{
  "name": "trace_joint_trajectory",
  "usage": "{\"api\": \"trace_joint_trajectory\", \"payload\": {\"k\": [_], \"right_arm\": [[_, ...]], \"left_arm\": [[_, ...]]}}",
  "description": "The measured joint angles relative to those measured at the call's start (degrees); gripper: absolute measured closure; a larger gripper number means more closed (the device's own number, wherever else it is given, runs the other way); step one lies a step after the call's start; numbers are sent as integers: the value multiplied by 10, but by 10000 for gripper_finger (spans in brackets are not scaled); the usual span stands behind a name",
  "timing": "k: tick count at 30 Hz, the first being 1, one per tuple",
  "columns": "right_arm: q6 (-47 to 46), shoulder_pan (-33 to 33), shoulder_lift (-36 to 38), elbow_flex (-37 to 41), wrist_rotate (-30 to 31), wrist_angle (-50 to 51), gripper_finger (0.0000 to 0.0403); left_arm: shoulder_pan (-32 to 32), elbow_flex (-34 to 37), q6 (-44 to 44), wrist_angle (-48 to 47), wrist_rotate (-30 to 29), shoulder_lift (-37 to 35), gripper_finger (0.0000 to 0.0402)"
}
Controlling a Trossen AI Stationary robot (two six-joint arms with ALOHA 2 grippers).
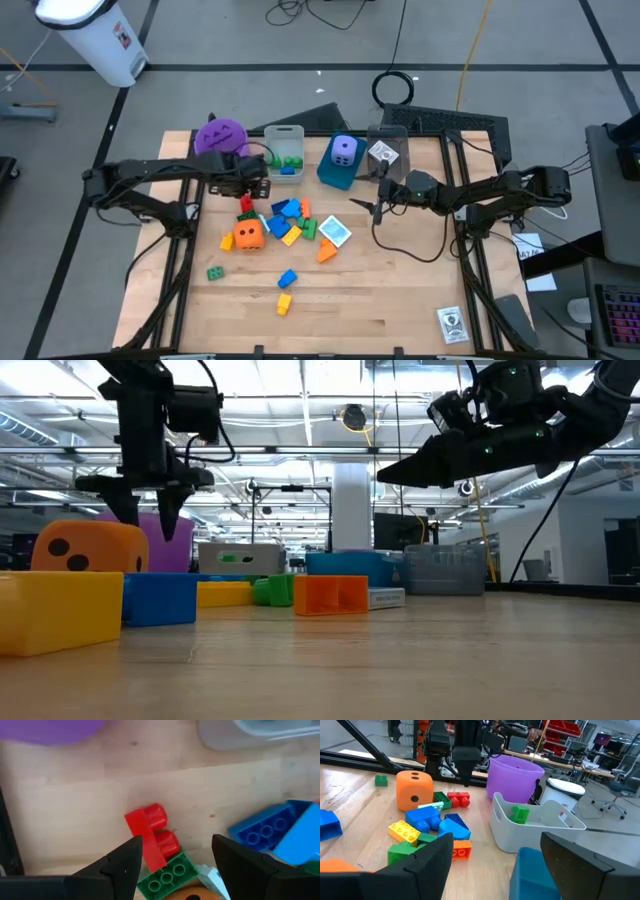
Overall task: Pick & Place Toys
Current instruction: Put the red game piece into the gray bin
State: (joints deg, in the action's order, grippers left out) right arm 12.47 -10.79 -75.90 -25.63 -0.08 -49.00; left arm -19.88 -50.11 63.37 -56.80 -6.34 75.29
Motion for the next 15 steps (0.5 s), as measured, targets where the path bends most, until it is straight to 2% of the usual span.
{"api": "trace_joint_trajectory", "payload": {"k": [15], "right_arm": [[0, 0, 0, 0, 0, 8, 115]], "left_arm": [[20, 0, 45, -11, 18, 93, 158]]}}
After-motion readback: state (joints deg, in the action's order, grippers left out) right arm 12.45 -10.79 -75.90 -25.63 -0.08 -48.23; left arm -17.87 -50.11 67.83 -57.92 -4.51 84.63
